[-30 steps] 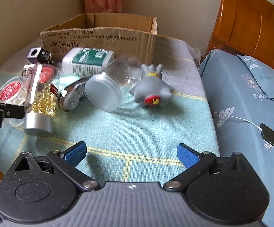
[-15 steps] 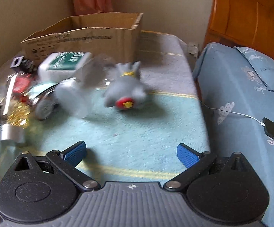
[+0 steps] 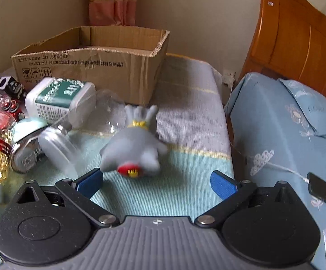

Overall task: Organize rigid objects
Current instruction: 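Grasp the clear red-labelled container with left tool while right tool grasps grey toy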

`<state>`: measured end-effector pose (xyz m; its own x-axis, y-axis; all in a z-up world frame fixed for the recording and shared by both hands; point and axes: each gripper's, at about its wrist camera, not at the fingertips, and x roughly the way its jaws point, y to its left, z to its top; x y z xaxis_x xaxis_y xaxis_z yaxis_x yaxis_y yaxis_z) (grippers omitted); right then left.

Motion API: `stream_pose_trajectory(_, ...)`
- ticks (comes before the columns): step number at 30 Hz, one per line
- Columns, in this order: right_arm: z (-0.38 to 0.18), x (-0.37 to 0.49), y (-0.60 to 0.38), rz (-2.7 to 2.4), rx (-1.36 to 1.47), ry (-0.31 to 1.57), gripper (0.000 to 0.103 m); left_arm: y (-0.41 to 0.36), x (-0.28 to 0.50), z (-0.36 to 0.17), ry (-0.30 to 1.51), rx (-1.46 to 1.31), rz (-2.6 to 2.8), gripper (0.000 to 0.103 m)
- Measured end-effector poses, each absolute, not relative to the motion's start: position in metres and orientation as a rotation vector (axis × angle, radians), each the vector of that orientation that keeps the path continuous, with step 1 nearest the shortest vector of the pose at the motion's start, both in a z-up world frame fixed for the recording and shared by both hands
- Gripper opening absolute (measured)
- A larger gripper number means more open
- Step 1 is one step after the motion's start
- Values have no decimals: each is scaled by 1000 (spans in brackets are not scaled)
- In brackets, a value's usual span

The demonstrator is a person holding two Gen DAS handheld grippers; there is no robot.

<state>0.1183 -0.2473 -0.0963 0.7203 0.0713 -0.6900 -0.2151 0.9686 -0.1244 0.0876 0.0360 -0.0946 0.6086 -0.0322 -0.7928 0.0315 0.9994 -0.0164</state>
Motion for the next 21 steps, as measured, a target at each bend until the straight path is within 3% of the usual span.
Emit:
stream_pose_trajectory(7, -91, 119, -240, 171, -247, 729, 102, 36, 89, -95, 908, -4, -30, 103)
stream_pose_trajectory(9, -89, 119, -242, 175, -243, 724, 92, 36, 89, -95, 905, -2, -33, 103)
stream_pose_trajectory(21, -93, 134, -237, 264, -268, 729, 81, 37, 90, -95, 894, 8, -50, 103)
